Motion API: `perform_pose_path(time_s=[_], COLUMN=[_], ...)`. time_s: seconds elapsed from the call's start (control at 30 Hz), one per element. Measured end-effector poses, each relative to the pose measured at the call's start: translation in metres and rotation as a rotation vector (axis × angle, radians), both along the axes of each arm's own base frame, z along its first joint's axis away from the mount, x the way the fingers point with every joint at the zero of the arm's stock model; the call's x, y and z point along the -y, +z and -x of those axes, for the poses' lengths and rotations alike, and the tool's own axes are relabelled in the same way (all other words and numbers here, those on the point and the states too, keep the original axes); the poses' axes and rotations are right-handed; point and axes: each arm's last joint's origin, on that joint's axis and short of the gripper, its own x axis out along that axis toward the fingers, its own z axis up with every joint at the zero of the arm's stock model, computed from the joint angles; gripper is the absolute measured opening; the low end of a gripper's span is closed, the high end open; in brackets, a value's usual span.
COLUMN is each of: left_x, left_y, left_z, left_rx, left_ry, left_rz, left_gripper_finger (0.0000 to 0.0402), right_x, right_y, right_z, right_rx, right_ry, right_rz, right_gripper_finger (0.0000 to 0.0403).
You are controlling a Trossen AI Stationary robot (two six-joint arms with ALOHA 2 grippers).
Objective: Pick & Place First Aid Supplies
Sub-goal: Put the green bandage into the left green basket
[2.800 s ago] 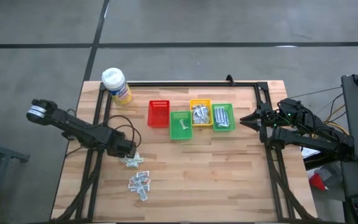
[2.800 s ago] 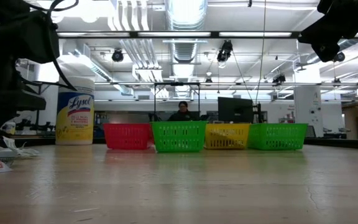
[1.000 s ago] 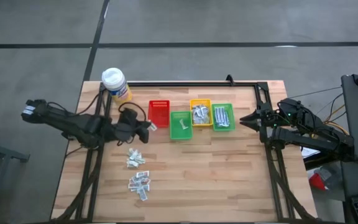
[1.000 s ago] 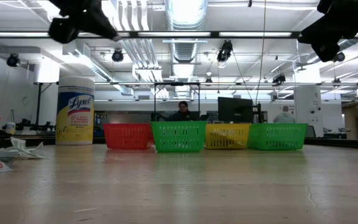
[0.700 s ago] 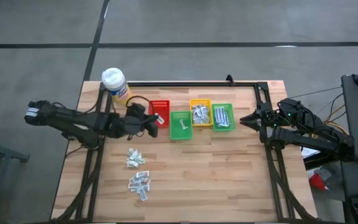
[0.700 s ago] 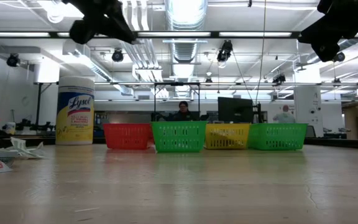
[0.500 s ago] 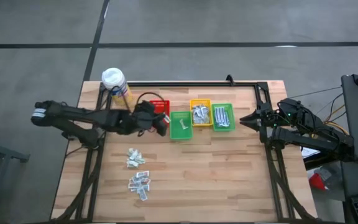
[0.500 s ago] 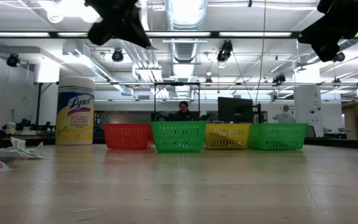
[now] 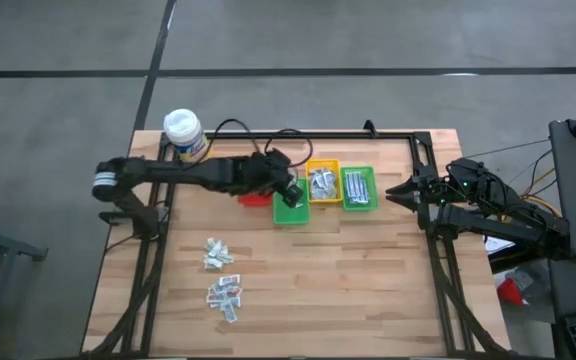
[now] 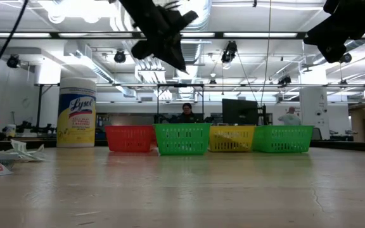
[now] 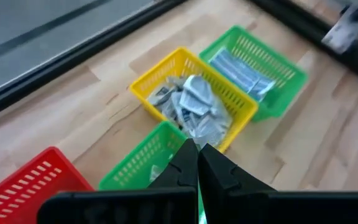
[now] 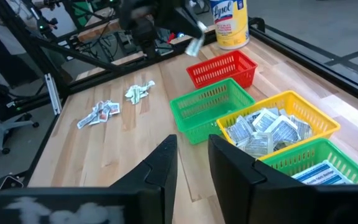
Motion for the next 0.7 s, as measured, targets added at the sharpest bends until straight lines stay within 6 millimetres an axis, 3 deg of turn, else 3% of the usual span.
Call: perform_pose_path(time_s=[0.37,0.7], left_x=[-0.028,-0.034], left_y=[-0.043,-0.091], left_z=[-0.028,-0.044], left_rx=[-0.158,-0.294], left_ry=[-0.04,-0.066], left_rz=[0.127,0.149], left_gripper_finger=[0.0,0.0], right_x=[0.0,0.0], right_y=[0.0,0.0], right_z=[0.0,0.0], right_rx=[-0.003,-0.003], right_ry=[0.0,-0.001], right_rz=[-0.001,-0.005], right_gripper_finger=[0.0068,0.0081])
